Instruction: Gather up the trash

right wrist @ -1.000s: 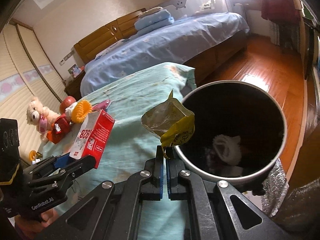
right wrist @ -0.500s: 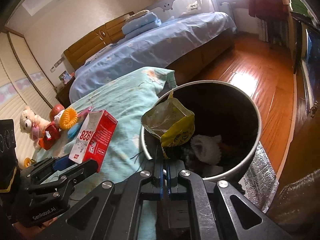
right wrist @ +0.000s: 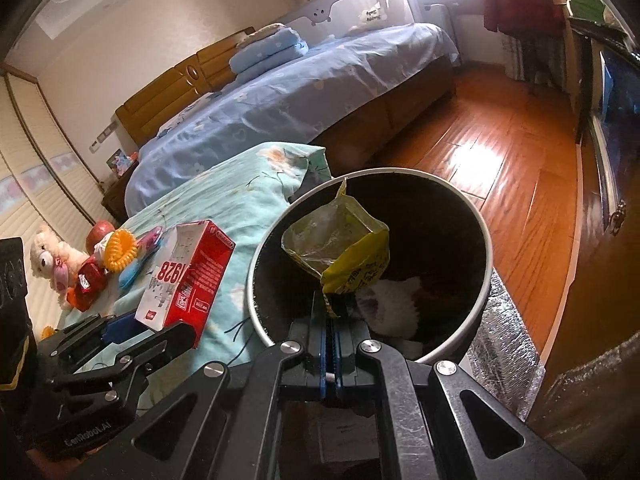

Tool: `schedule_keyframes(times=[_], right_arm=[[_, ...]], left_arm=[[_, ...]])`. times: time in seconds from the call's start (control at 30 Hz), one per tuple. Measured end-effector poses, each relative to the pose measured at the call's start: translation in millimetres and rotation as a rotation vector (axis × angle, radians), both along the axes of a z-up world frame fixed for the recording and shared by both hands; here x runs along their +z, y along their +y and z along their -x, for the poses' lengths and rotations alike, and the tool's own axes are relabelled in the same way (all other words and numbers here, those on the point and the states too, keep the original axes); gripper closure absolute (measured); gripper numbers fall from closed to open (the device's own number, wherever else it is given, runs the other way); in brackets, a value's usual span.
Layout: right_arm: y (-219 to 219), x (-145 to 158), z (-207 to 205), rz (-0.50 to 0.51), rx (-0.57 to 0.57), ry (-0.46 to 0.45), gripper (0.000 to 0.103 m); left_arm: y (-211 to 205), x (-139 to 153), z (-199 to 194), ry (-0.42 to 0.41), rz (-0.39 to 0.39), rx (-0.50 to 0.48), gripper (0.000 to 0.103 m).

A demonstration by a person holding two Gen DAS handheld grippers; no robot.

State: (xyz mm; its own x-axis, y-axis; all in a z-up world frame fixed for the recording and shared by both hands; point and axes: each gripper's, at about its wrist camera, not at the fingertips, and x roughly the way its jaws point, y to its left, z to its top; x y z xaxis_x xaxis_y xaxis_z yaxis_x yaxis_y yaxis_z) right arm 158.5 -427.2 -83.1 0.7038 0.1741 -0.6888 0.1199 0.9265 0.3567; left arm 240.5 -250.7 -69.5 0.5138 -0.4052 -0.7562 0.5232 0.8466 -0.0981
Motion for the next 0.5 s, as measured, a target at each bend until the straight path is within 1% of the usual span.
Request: schedule_keyframes(times=[0.5], right_arm=[[-15.9, -2.6, -9.4, 0.004, -0.016, 0.015, 0.101]], left_arm=[[-20.9, -3.1, -16.3, 0.011, -0.003, -0.015, 0.054]])
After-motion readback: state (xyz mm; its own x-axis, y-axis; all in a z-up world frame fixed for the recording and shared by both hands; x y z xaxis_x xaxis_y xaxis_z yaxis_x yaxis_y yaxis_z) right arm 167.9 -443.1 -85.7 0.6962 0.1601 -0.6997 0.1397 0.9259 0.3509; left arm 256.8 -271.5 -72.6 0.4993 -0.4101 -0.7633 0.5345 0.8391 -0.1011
